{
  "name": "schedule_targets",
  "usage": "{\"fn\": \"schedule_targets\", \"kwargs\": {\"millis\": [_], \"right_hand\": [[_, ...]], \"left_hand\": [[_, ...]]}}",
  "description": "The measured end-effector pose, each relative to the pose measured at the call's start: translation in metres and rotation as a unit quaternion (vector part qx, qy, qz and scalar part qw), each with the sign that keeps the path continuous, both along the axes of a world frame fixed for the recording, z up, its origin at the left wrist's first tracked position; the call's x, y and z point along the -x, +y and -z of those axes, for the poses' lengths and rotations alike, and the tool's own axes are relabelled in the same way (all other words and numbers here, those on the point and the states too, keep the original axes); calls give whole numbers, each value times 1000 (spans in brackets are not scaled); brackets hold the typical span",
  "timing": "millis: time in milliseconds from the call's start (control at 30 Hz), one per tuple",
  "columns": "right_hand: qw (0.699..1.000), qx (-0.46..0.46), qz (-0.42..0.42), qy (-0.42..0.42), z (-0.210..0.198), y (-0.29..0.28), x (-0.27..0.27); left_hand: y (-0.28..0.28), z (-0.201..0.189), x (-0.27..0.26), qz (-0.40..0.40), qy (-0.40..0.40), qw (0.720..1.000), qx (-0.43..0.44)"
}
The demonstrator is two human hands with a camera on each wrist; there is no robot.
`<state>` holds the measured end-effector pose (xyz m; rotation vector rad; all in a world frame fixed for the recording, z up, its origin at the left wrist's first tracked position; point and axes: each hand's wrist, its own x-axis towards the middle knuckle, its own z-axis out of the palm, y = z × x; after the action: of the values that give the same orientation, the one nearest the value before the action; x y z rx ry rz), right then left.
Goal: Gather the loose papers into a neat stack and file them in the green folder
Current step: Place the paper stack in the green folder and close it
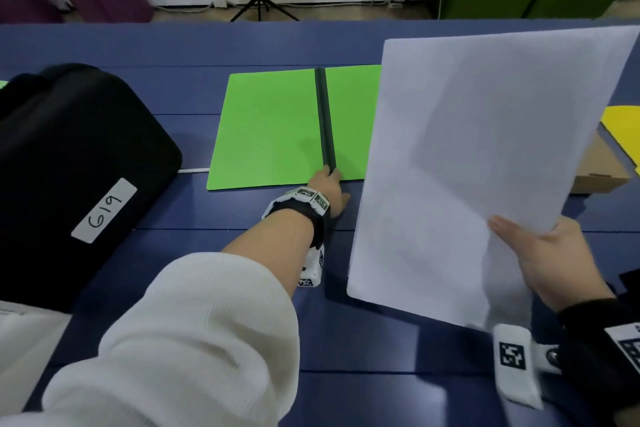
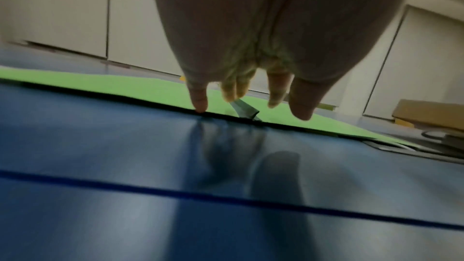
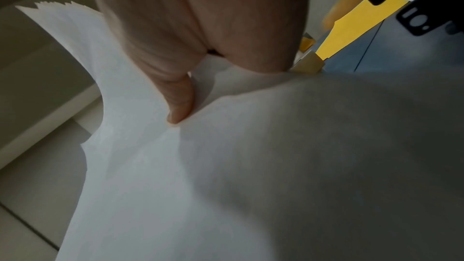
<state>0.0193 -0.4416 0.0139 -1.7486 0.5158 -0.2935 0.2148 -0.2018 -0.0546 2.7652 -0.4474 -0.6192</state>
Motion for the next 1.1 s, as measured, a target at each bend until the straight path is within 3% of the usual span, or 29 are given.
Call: {"fn": "schedule_targets", "kwargs": {"millis": [200, 500, 667, 767, 900, 1100], "right_hand": [[1000, 8, -25, -1, -2, -1, 14], [997, -53, -56, 23, -2, 18, 47], [993, -73, -73, 53, 20, 23, 73], [991, -90, -75, 69, 32, 25, 88], [986, -100, -89, 99, 48, 25, 101], [978, -126, -106, 128, 54, 32, 99]], "left_hand": [[26, -15, 37, 30, 51, 995, -77], [71, -35, 163, 117, 56, 980, -153], [84, -41, 234, 173, 51, 966, -184], [86, -45, 274, 180, 93, 966, -163], [93, -49, 290, 127, 163, 977, -48], [97, -50, 260, -1, 72, 996, 60]]}}
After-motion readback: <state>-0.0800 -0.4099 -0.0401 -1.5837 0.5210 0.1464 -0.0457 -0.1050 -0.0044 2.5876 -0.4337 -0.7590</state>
